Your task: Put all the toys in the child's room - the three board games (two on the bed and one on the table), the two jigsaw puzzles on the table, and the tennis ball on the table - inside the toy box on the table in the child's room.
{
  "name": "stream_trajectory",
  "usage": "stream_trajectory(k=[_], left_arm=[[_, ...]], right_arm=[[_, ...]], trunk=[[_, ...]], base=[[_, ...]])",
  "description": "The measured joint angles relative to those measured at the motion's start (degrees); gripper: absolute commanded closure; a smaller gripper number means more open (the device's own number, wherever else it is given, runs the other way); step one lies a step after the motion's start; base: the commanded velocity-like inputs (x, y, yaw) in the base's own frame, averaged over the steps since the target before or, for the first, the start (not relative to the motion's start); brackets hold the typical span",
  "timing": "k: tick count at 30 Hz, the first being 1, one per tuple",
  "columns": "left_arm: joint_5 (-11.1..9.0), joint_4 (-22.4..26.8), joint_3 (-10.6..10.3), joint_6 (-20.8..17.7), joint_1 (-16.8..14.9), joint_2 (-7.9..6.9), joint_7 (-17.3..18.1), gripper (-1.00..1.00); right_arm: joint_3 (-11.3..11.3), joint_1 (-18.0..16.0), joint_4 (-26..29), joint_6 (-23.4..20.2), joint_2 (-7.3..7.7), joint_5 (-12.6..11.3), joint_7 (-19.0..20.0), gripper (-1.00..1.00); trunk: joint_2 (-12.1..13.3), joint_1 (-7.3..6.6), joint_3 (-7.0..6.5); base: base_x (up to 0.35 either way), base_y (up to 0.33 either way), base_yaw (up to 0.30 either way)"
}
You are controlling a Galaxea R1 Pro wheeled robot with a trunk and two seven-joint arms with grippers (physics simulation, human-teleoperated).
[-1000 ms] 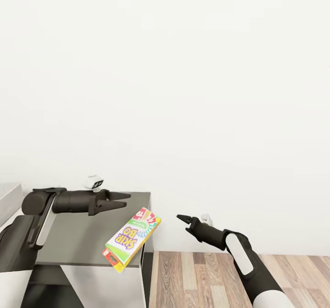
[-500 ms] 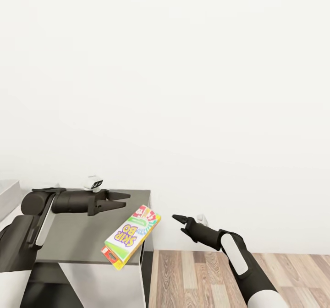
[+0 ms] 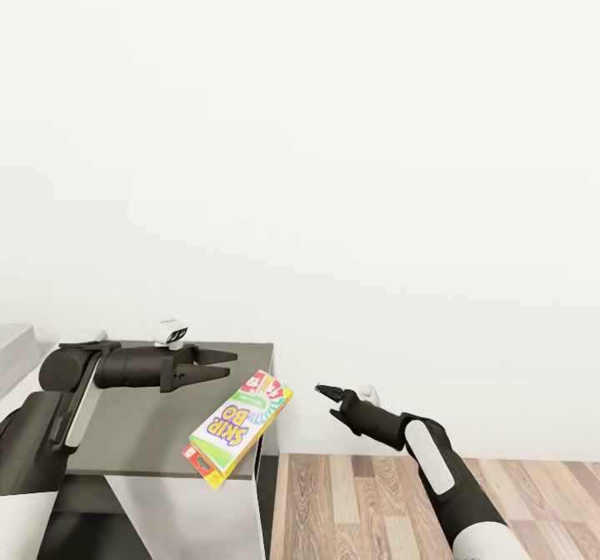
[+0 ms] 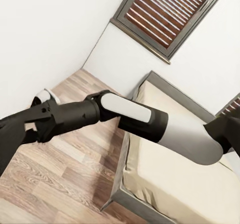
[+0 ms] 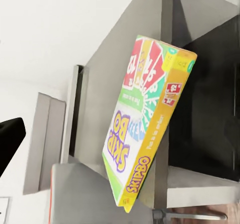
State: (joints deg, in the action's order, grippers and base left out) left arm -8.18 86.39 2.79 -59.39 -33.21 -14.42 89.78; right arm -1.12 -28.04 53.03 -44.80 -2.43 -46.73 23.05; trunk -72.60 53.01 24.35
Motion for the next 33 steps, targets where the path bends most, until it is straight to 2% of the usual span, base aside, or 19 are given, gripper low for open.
stream_trajectory(k=[9,14,19,26,33], left_arm=[[0.06,-0.06,0.01,0.00,-0.03,0.44,0.00,-1.00],[0.42,-0.15,-2.36,0.00,-1.77,2.11,0.00,-1.00],[0.60,-0.14,-3.27,0.00,-4.67,3.41,0.04,-1.00],[0.47,-0.15,-3.50,0.00,-9.90,3.60,0.05,-1.00],[0.41,-0.17,-3.58,0.00,-11.68,3.79,0.05,-1.00]], right_arm=[[-0.44,-0.26,-0.21,0.17,0.27,-0.43,3.76,-1.00],[-0.46,-0.30,-0.22,0.33,0.26,-0.43,3.89,-1.00],[-0.52,-0.31,-0.26,0.40,0.29,-0.42,4.07,-1.00],[-0.48,-0.31,-0.29,0.64,0.04,-0.45,4.13,-1.00],[-0.47,-0.70,-0.34,0.84,-0.21,-0.28,4.05,-1.00]], trunk=[[-3.61,1.98,1.62],[-5.62,3.08,2.51],[-5.63,3.08,2.52],[-5.63,3.08,2.52],[-5.63,3.08,2.52]], base=[[0.000,0.000,0.000],[0.000,0.000,0.000],[0.000,0.000,0.000],[0.000,0.000,0.000],[0.000,0.000,0.000]])
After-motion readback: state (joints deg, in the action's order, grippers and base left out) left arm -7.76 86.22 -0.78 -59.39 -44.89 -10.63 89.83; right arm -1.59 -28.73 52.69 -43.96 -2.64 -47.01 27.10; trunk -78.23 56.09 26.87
